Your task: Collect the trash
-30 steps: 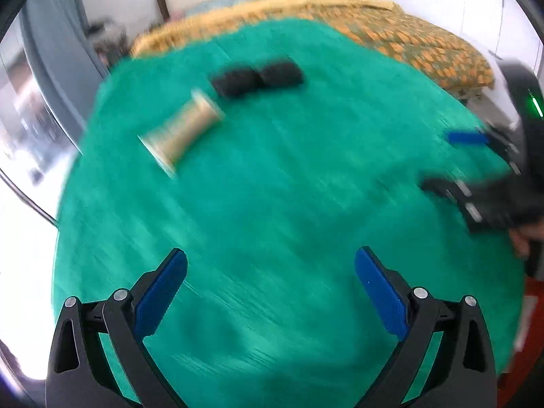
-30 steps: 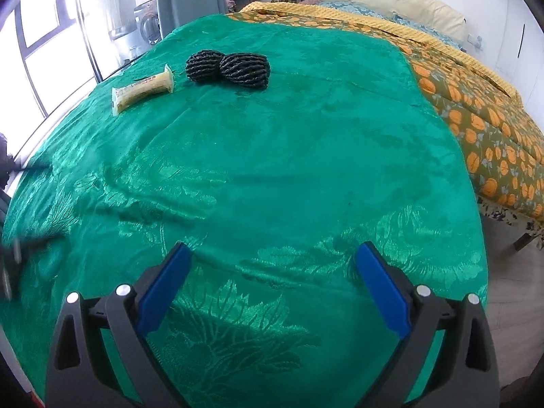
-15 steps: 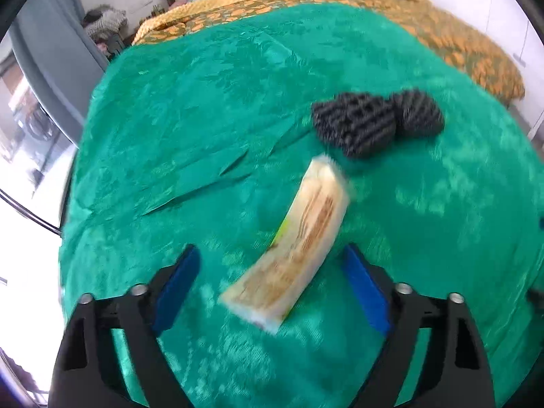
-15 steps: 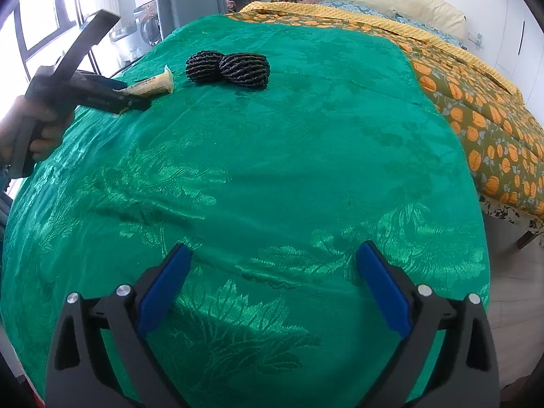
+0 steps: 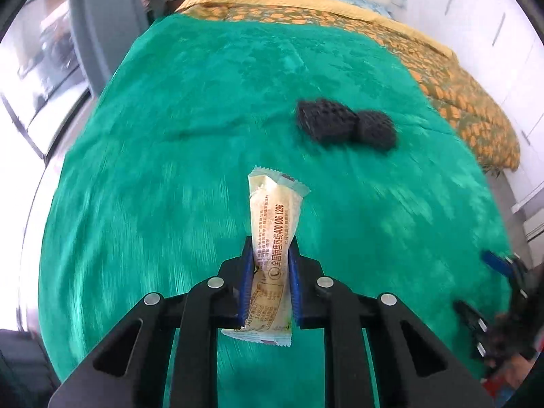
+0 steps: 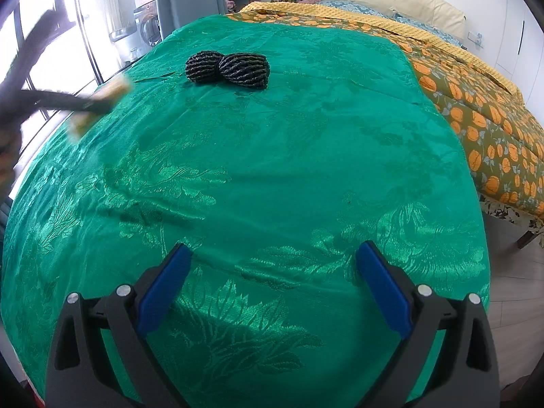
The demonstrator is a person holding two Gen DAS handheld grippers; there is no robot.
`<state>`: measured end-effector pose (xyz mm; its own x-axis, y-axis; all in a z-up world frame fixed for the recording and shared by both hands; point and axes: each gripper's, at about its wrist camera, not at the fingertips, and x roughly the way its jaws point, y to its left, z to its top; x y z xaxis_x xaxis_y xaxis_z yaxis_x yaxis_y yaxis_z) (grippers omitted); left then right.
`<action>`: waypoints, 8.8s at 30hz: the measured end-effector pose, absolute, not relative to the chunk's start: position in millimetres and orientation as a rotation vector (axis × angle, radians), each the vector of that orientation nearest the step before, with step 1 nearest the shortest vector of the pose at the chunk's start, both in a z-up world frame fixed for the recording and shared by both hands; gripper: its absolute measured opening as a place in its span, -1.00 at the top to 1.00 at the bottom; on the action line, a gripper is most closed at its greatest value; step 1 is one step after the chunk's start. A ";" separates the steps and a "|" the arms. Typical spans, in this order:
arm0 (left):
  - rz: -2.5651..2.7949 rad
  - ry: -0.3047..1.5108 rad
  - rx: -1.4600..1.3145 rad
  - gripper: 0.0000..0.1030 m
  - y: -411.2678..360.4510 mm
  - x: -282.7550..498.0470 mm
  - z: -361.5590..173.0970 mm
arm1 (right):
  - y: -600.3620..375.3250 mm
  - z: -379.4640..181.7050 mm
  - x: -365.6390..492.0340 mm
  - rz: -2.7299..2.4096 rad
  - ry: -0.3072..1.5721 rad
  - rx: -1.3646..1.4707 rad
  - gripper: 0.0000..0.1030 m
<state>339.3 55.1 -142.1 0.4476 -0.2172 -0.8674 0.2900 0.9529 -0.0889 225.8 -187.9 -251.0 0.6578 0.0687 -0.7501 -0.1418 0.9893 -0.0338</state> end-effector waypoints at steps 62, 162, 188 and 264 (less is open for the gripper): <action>-0.221 0.954 0.123 -0.87 70.7 262.6 -188.9 | -204.8 -210.5 245.7 0.138 1.109 -0.030 0.00; -0.817 0.841 0.128 -0.90 -324.3 56.6 -163.3 | -537.4 -260.5 0.4 -0.338 0.743 0.458 -0.91; -0.611 0.862 0.297 -0.90 -290.8 12.6 -176.1 | -458.7 -258.7 -95.0 -0.351 0.729 0.295 -0.91; -0.580 0.984 0.309 -0.89 -288.2 22.1 -200.4 | -434.7 -272.4 -86.9 -0.317 0.822 0.203 -0.91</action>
